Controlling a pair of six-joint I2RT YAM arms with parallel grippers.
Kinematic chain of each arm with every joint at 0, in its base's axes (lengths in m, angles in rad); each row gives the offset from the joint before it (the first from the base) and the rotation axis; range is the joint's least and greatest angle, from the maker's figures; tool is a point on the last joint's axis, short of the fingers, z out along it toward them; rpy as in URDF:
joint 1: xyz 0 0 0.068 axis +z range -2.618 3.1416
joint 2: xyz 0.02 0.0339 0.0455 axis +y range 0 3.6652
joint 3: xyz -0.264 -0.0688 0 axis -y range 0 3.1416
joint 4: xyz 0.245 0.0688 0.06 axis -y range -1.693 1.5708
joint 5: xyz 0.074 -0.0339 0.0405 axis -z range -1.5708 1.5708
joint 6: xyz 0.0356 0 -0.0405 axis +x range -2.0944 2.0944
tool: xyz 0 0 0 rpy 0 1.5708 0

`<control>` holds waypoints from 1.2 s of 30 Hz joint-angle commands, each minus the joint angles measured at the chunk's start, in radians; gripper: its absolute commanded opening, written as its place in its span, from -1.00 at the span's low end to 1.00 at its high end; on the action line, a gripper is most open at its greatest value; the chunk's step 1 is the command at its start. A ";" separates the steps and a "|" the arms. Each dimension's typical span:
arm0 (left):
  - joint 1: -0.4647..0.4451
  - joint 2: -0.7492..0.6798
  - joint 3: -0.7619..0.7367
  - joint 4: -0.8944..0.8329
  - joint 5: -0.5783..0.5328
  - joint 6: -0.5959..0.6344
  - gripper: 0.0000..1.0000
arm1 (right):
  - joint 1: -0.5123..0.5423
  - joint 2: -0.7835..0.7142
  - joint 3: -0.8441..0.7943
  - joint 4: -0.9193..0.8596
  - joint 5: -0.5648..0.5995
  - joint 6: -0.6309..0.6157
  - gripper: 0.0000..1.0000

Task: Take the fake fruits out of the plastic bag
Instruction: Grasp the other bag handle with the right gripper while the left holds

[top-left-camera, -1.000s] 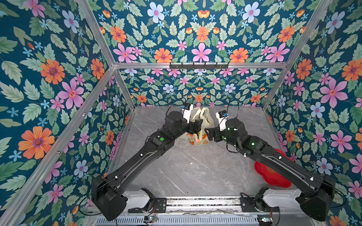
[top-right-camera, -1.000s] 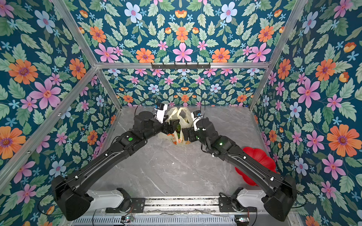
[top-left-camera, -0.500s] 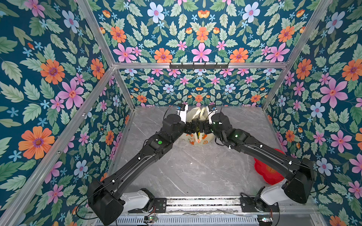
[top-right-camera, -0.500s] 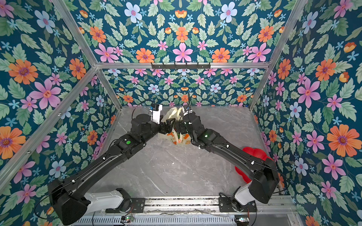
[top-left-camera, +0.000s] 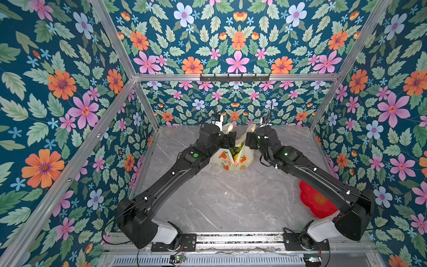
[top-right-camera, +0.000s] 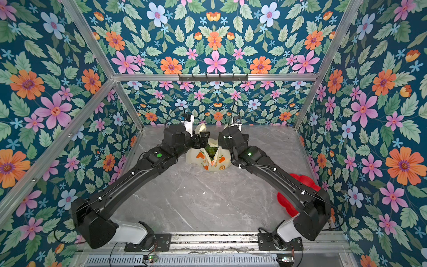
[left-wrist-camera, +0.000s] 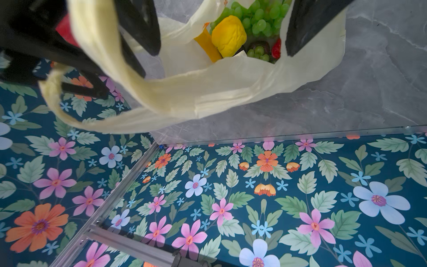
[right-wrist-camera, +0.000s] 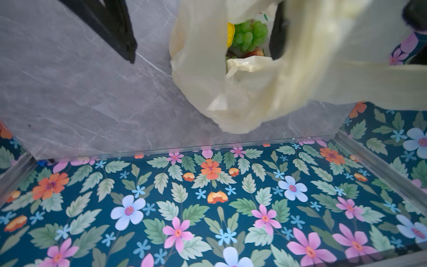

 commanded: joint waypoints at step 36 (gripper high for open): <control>0.290 0.255 0.307 0.121 0.372 -0.337 -0.95 | -0.451 -0.038 0.074 0.006 -0.756 0.309 -1.00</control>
